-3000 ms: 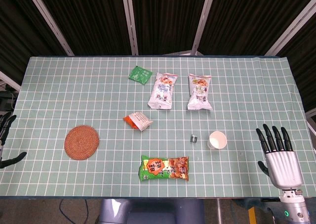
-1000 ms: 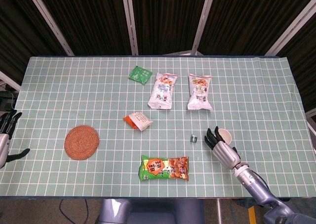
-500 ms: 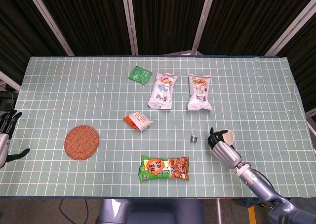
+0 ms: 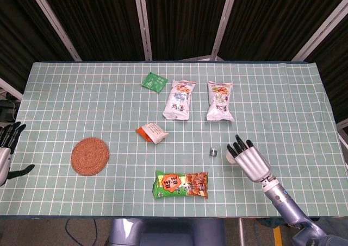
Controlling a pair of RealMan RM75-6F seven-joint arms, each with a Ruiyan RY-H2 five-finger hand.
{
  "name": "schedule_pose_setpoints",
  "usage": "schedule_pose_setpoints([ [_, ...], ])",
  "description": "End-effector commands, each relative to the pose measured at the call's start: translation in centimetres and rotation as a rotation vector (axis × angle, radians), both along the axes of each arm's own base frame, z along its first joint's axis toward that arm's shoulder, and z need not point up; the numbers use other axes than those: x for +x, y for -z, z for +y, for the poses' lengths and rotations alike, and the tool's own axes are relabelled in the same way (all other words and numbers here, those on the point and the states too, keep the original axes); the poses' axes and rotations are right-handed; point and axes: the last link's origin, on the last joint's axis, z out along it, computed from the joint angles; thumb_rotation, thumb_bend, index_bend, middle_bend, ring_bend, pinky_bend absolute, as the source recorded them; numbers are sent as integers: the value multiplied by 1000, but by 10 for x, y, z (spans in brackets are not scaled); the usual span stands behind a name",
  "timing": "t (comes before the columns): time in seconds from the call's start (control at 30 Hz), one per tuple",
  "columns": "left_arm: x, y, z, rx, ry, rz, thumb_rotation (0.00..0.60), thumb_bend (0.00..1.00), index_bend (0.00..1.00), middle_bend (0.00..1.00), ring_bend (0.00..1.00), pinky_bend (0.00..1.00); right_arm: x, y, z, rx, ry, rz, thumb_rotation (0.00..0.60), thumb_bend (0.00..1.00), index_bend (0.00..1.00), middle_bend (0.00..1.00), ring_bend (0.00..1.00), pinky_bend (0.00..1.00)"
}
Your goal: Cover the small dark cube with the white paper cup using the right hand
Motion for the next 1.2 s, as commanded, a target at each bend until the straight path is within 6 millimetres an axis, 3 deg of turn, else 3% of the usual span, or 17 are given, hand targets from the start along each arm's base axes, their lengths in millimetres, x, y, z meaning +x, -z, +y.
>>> schedule_pose_setpoints([
  [0.03, 1, 1, -1, -8, 0, -6, 600, 0, 0, 0, 0, 0, -1, -4, 3, 126, 179, -244, 600, 239, 242, 346, 137, 420],
  [0.27, 1, 1, -1, -23, -2, -10, 600, 0, 0, 0, 0, 0, -11, 11, 1, 246, 299, -353, 600, 240, 242, 346, 130, 416],
  [0.67, -2, 1, 1, -21, -14, -9, 600, 0, 0, 0, 0, 0, -17, 30, 5, 320, 319, -368, 600, 238, 242, 345, 115, 412],
  [0.73, -2, 1, 1, -22, -16, -7, 600, 0, 0, 0, 0, 0, -18, 30, 6, 325, 318, -367, 600, 223, 239, 311, 86, 360],
  [0.8, -2, 1, 1, -21, -15, -6, 600, 0, 0, 0, 0, 0, -19, 30, 6, 328, 310, -356, 600, 166, 184, 202, 31, 252],
  [0.9, -1, 2, 1, -21, -12, -6, 600, 0, 0, 0, 0, 0, -22, 26, 6, 326, 285, -301, 600, 44, 29, 21, 0, 89],
  [1.0, -1, 2, 1, -24, -13, -6, 600, 0, 0, 0, 0, 0, -23, 16, 9, 277, 224, -200, 600, 1, 0, 0, 0, 11],
  [1.2, 0, 2, 0, -22, -8, -4, 600, 0, 0, 0, 0, 0, -11, 3, 29, 185, 89, -33, 600, 0, 0, 0, 0, 0],
])
